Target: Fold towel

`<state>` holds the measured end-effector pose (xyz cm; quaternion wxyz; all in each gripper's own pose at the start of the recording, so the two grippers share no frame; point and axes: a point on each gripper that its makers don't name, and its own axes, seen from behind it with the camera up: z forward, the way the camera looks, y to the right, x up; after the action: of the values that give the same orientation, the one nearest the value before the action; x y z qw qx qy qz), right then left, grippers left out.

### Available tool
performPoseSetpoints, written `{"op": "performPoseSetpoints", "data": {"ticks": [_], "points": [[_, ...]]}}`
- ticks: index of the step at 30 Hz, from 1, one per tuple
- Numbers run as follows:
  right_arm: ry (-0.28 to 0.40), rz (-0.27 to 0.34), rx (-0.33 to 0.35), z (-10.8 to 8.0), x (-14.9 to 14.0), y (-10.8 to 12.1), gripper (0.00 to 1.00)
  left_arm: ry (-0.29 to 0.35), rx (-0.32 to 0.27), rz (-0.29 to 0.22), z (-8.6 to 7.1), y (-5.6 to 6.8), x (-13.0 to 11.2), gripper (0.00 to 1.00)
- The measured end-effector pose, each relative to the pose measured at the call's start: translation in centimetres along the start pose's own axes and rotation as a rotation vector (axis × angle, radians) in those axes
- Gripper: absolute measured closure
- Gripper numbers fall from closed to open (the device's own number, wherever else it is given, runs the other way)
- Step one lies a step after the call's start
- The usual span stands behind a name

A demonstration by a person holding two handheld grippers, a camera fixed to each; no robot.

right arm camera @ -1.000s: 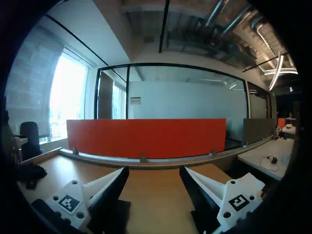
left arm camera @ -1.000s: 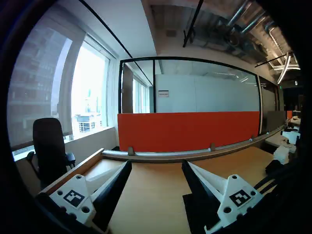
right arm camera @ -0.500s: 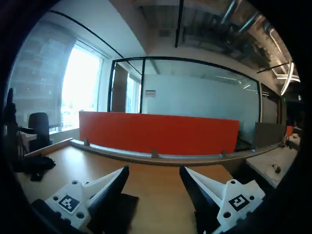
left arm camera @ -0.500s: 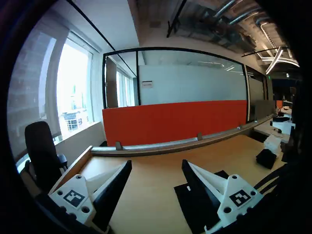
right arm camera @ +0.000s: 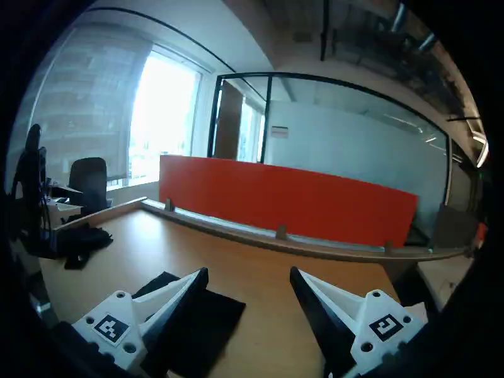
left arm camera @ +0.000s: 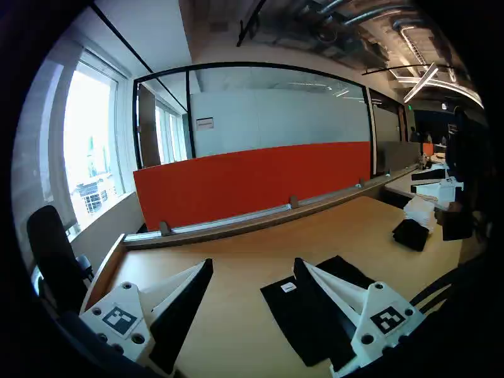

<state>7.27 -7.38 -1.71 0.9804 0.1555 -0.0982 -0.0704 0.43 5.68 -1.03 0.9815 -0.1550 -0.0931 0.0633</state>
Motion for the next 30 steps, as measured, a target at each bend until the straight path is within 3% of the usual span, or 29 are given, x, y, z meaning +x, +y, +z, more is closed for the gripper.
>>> {"op": "performPoseSetpoints", "data": {"ticks": [14,30], "points": [[-0.127,-0.084,0.133,0.4,-4.6,-3.7,0.0,-0.095,-0.093,0.055,0.7,3.1,-4.8,0.05],[-0.228,-0.091,0.197,1.0,-10.2,-6.2,0.0,-0.207,-0.155,0.078,0.9,5.5,-11.5,0.05]]}}
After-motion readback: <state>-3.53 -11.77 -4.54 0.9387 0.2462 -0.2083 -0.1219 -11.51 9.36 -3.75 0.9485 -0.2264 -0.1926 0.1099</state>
